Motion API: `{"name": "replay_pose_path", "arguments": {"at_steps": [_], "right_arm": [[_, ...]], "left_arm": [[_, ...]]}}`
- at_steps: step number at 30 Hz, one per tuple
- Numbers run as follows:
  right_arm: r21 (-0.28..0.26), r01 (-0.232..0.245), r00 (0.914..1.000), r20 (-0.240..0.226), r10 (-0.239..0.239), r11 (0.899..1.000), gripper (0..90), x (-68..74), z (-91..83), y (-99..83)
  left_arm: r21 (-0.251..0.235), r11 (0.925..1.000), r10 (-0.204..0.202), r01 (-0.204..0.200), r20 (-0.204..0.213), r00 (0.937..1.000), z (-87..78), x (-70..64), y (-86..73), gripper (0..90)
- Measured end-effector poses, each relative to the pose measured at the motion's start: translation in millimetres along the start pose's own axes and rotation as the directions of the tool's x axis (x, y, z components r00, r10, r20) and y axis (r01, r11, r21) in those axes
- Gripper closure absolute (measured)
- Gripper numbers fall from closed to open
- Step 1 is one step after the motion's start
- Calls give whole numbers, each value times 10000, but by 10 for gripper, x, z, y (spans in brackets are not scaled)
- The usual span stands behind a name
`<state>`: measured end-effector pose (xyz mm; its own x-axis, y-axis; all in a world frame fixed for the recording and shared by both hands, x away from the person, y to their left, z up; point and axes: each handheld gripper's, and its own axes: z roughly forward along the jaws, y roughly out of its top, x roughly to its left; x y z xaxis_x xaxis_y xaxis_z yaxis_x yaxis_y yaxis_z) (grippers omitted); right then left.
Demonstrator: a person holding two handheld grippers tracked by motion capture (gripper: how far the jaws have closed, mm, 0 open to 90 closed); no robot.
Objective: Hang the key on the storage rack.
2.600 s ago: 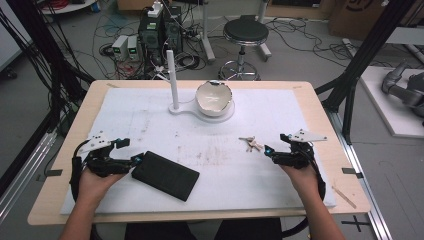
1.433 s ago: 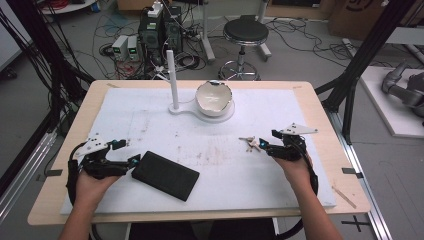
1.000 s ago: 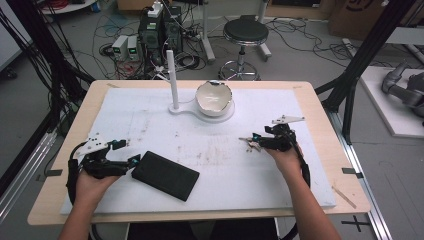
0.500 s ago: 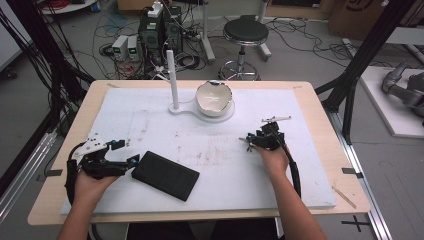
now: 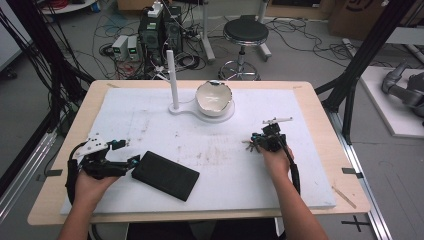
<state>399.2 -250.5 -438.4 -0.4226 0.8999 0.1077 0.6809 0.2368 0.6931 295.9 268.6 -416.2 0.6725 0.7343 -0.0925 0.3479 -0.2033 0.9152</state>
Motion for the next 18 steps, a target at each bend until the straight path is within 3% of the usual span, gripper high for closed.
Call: {"name": "replay_pose_path", "arguments": {"at_steps": [9, 14, 15, 16, 18], "right_arm": [[-1308, 247, 9961, -808, -355, 9911, 899, -26, -259, 63], [-2284, 687, 9875, -1231, -988, 9711, 899, 43, -525, 168], [-2284, 687, 9875, -1231, -988, 9711, 899, 43, -525, 168], [-2684, 1125, 9822, -1159, -1480, 9567, 899, 94, -617, 228], [-3006, 1410, 9764, -1150, -1826, 9433, 899, 144, -702, 293]], "left_arm": [[-19, 10000, 10, -10, -29, 10000, -1, 8, 2, 155], [-37, 10000, 28, -28, -37, 10000, -4, -3, 11, 155], [-39, 10000, 43, -43, -43, 10000, -6, -5, 12, 155], [-53, 10000, 44, -44, -41, 10000, -7, -5, 14, 155], [-51, 10000, 68, -68, -42, 10000, -12, -6, 18, 155]]}}
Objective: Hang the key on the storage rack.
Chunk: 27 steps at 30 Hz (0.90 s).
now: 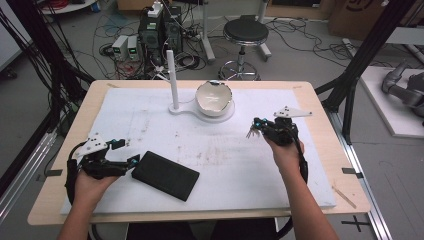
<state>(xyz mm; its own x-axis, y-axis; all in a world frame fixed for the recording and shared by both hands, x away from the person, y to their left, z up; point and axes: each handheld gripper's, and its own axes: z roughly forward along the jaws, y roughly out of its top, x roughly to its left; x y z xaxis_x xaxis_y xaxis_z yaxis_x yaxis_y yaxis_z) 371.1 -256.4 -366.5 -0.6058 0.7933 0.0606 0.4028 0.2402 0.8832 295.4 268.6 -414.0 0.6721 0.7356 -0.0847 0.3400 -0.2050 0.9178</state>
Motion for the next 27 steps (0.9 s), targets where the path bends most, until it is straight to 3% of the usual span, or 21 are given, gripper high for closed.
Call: {"name": "replay_pose_path", "arguments": {"at_steps": [10, 12, 14, 15, 19, 23, 27], "right_arm": [[-472, 850, 9947, -546, -876, 9953, 899, 205, -24, 489], [-481, 1107, 9901, -818, -1143, 9927, 899, 258, 2, 623], [-514, 1505, 9801, -1229, -1558, 9873, 899, 323, 58, 826], [-514, 1505, 9801, -1229, -1558, 9873, 899, 323, 58, 826], [-765, 1703, 9678, -1747, -1814, 9824, 898, 362, 171, 1117], [-701, 1746, 9634, -1938, -1851, 9821, 899, 408, 245, 1276], [-777, 1961, 9511, -2276, -2089, 9775, 899, 494, 362, 1462]], "left_arm": [[-126, 9999, -55, 54, -52, 10000, -31, 13, 9, 155], [-108, 9999, -48, 47, -65, 10000, -37, 16, 9, 155], [-118, 9999, -49, 48, -53, 10000, -39, 15, 10, 156], [-122, 9999, -37, 36, -48, 10000, -40, 14, 11, 156], [-147, 9999, -48, 47, -46, 10000, -42, 7, 15, 155], [-137, 9999, -9, 9, -46, 10000, -41, 6, 20, 156], [-102, 9999, 36, -37, -67, 10000, -34, -3, 25, 156]]}}
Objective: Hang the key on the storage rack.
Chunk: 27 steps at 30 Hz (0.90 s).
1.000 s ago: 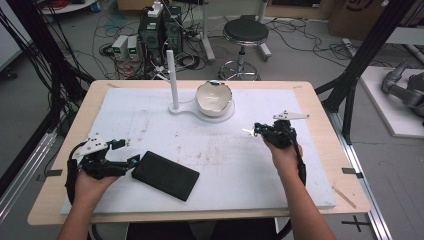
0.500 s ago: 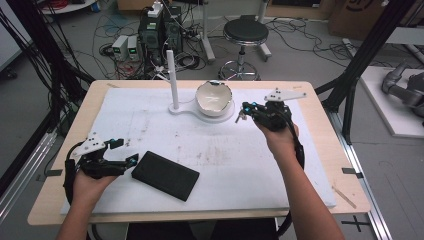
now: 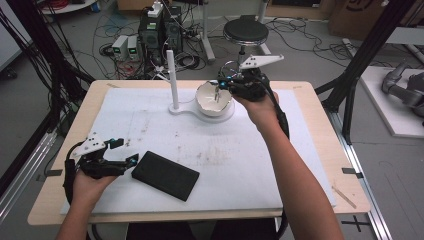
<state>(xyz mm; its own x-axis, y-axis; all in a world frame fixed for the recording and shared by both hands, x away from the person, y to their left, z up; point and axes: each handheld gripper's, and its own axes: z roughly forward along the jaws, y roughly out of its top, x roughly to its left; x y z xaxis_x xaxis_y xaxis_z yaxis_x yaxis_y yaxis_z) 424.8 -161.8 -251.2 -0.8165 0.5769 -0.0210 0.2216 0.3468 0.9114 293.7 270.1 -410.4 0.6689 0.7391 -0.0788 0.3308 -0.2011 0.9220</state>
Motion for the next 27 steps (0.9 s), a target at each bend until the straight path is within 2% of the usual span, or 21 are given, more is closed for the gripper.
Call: {"name": "replay_pose_path", "arguments": {"at_steps": [1, 8, 10, 11, 14, 18, 20, 23, 27], "right_arm": [[106, 310, 9993, -228, -308, 9995, 899, 13, 75, 79], [204, 712, 9956, -621, -698, 9973, 898, 75, 281, 270], [267, 851, 9933, -806, -827, 9960, 898, 100, 408, 353], [267, 851, 9933, -806, -827, 9960, 898, 100, 408, 353], [377, 895, 9918, -954, -856, 9953, 899, 126, 578, 448], [465, 1042, 9899, -1018, -990, 9935, 898, 156, 701, 528], [456, 1101, 9872, -1210, -1039, 9929, 899, 181, 817, 598], [546, 1071, 9865, -1300, -992, 9928, 899, 189, 911, 622], [807, 893, 9886, -1282, -785, 9927, 898, 176, 1149, 625]], "left_arm": [[14, 10000, 8, -8, -1, 10000, 0, -1, 2, 155], [-77, 9999, 144, -142, 193, 9997, -13, -18, 49, 155], [-53, 9998, 175, -174, 189, 9997, -11, -20, 43, 156], [-35, 9999, 162, -161, 181, 9997, -13, -22, 38, 156], [-26, 9999, 121, -121, 156, 9998, -28, -18, 28, 155], [-45, 9999, 140, -139, 86, 9999, -56, -11, 18, 155], [-56, 9999, 110, -110, 63, 9999, -64, -9, 13, 155], [-85, 9999, 116, -115, 59, 9999, -69, -9, 12, 155], [-52, 9999, 146, -146, 81, 9999, -59, -17, 11, 155]]}}
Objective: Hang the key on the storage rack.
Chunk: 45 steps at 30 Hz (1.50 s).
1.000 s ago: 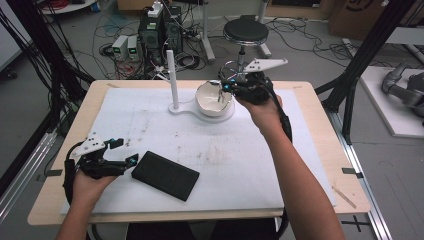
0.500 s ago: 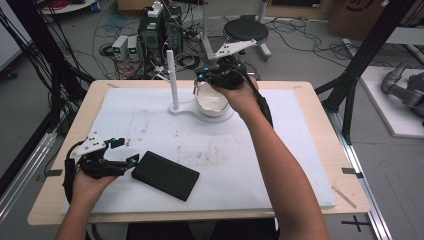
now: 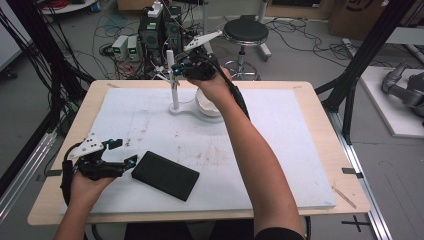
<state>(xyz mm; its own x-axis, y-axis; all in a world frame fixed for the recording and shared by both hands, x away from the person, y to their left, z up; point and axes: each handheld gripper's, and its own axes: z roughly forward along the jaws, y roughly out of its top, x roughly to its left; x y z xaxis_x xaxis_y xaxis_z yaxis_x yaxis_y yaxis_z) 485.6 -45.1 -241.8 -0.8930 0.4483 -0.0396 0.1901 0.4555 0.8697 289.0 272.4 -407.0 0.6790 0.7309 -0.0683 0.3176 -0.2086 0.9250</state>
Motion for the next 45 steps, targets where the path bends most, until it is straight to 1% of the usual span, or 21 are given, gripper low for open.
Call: {"name": "replay_pose_path", "arguments": {"at_steps": [3, 4, 5, 6, 7, 8, 10, 11, 13, 20, 24, 28, 31, 35, 36, 37, 40, 41, 42, 43, 45], "right_arm": [[91, -71, 10000, 5, 71, 9999, 898, -48, 111, 3], [91, -71, 10000, 5, 71, 9999, 898, -48, 111, 3], [216, -179, 9998, -7, 179, 9996, 898, -77, 178, 6], [216, -179, 9998, -7, 179, 9996, 898, -77, 178, 6], [192, -183, 9998, 63, 182, 9996, 899, -99, 233, 7], [162, -244, 9997, -10, 244, 9996, 899, -110, 258, 6], [162, -289, 9996, 21, 288, 9995, 898, -119, 285, 6], [259, -313, 9995, 34, 312, 9992, 898, -137, 331, 3], [319, -362, 9992, 185, 356, 9988, 898, -144, 361, 2], [235, -480, 9986, 247, 475, 9986, 898, -188, 371, -5], [255, -622, 9977, 266, 615, 9977, 898, -206, 391, -19], [142, -803, 9965, 256, 799, 9967, 898, -225, 400, -31], [197, -875, 9958, 290, 869, 9960, 897, -246, 398, -44], [159, -946, 9951, 301, 941, 9954, 896, -242, 409, -64], [159, -938, 9952, 309, 932, 9955, 890, -241, 415, -67], [20, -966, 9948, 326, 964, 9953, 847, -231, 411, -72], [-103, -1066, 9938, 304, 1068, 9943, 825, -227, 384, -67], [-100, -897, 9947, 492, 901, 9959, 808, -220, 348, -57], [-100, -897, 9947, 492, 901, 9959, 808, -220, 348, -57], [-67, -872, 9947, 545, 875, 9962, 761, -213, 292, -56], [-39, -861, 9941, 652, 861, 9963, 750, -208, 259, -57]], "left_arm": [[49, 10000, 3, -3, 17, 10000, 16, -4, -8, 155], [65, 10000, 1, -1, 35, 10000, 20, -3, -11, 155], [64, 10000, -3, 3, 32, 10000, 24, -2, -13, 156], [77, 10000, -2, 1, 37, 10000, 26, 1, -14, 156], [75, 10000, -31, 31, 57, 10000, 28, 2, -15, 155], [60, 10000, -52, 52, 55, 10000, 29, 5, -17, 155], [83, 10000, -13, 12, 26, 10000, 26, 14, -20, 155], [85, 10000, -31, 31, 31, 10000, 26, 17, -23, 155], [80, 9999, -68, 67, 29, 10000, 24, 22, -27, 155], [104, 9999, -102, 101, 59, 9999, 29, 23, -35, 155], [134, 9999, -32, 31, 62, 10000, 31, 18, -35, 155], [117, 9999, -51, 50, 71, 10000, 32, 13, -35, 155], [133, 9999, -61, 60, 90, 9999, 32, 13, -38, 155], [142, 9999, -45, 44, 81, 10000, 30, 17, -39, 155], [136, 9999, -48, 46, 83, 10000, 30, 18, -39, 155], [134, 9999, -44, 43, 79, 10000, 29, 18, -39, 155], [119, 9999, -52, 51, 73, 10000, 27, 19, -39, 156], [128, 9999, -36, 35, 88, 10000, 27, 21, -37, 155], [128, 9999, -26, 25, 78, 10000, 27, 19, -36, 155], [158, 9999, -6, 5, 95, 10000, 27, 19, -34, 155], [124, 9999, 3, -4, 104, 9999, 33, 14, -32, 155]]}}
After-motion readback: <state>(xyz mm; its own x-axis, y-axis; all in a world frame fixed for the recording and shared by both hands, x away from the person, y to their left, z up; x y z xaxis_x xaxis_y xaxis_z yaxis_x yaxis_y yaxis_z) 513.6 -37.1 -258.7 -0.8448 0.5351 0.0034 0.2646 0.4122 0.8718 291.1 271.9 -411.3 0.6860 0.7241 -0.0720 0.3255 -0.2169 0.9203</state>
